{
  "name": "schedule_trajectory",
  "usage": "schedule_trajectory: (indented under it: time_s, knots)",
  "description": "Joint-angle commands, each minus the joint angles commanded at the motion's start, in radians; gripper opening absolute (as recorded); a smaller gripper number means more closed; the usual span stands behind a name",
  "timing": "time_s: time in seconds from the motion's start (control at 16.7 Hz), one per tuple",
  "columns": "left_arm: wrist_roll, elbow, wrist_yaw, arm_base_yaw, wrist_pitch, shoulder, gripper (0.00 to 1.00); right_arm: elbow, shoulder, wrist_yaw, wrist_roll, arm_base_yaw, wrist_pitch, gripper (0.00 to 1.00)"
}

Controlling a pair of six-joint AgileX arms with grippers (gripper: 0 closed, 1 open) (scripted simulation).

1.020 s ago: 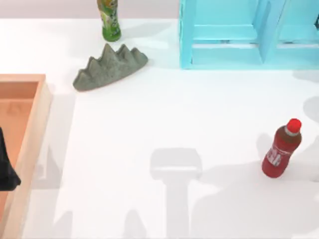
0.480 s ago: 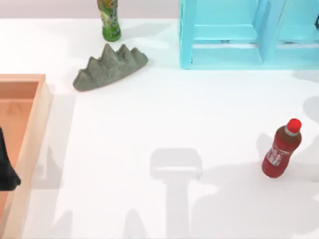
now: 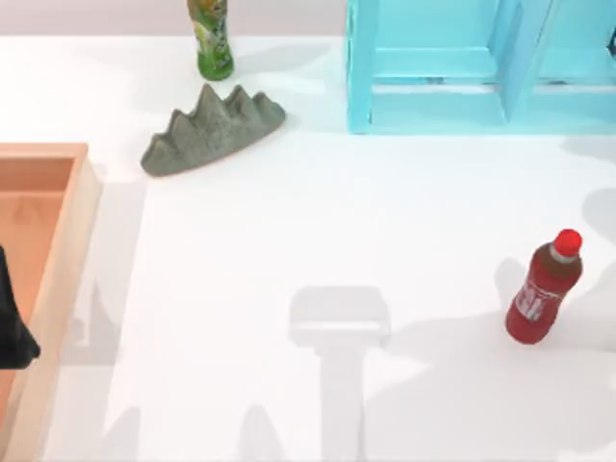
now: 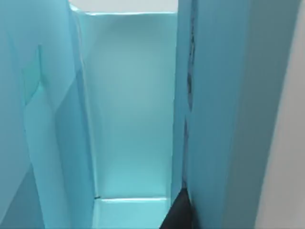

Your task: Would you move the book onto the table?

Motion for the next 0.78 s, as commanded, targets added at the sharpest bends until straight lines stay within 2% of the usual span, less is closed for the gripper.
schedule_trajectory:
  time_s: [0.3,0.78]
  knots:
    - [0.000,0.000,0.000,0.000,0.000,0.000,1.00,-0.161,-0.270,-0.039,-0.010,-0.059,-0.176,0.00]
    - [0.000,0.000,0.000,0.000,0.000,0.000,1.00,-0.443,-0.894,-0.192,-0.013,-0.189,-0.481,0.00]
